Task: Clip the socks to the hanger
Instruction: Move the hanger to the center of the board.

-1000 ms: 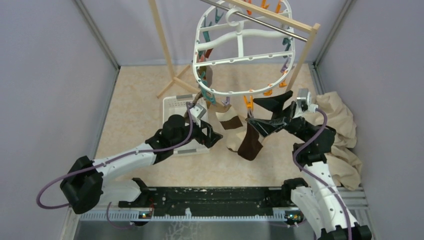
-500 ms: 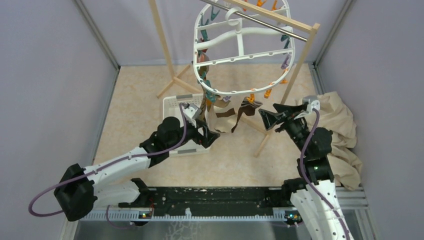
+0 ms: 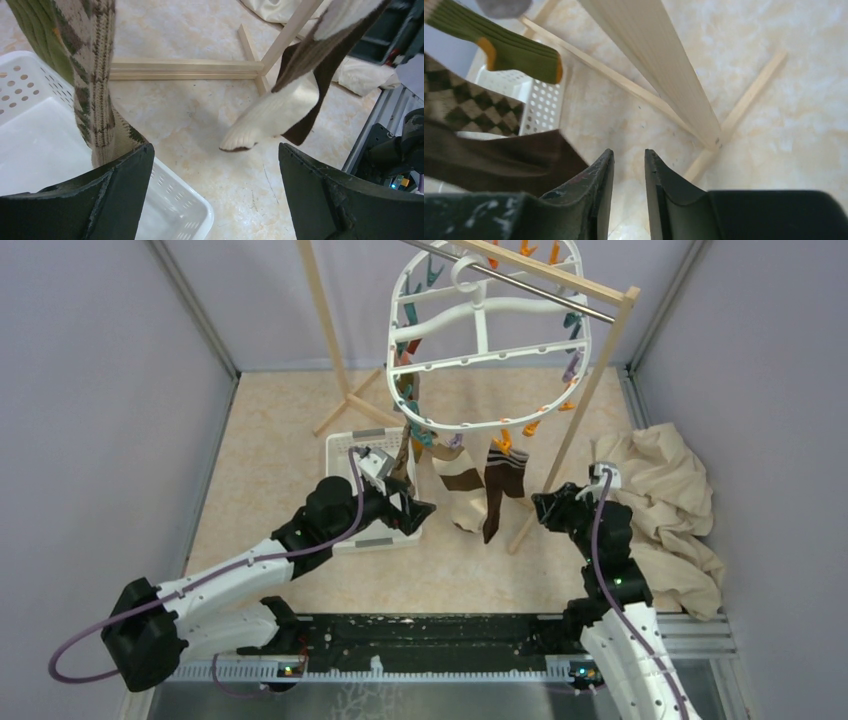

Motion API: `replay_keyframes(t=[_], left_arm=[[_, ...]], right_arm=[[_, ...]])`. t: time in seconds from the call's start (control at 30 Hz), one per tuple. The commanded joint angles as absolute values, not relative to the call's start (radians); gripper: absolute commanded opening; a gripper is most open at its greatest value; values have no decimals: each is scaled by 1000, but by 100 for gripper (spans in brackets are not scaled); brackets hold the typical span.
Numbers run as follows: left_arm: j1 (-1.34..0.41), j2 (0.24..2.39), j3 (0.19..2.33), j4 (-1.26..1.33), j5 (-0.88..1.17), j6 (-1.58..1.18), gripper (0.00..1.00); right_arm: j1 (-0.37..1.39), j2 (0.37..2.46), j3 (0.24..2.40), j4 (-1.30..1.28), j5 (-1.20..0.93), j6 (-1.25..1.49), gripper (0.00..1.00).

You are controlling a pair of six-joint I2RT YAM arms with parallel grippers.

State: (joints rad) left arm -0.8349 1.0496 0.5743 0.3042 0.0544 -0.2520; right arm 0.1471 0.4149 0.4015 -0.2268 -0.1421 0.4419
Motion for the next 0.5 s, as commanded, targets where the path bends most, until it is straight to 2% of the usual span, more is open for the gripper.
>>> replay_keyframes(t=[0.0,0.13,0.4,0.47], left_arm=[[-839,1017,573,303,45,-264,99],[-838,1030,586,296,62,-258,99],[-838,1017,584,290,57,-249,99],[-838,1020,582,293,61,-248,99]], right_arm=[[141,420,322,-179,-94,577,26],[141,479,237,-78,-98,621,20],[142,648,162,126,-50,690,0],[141,672,151,167,-15,713,0]])
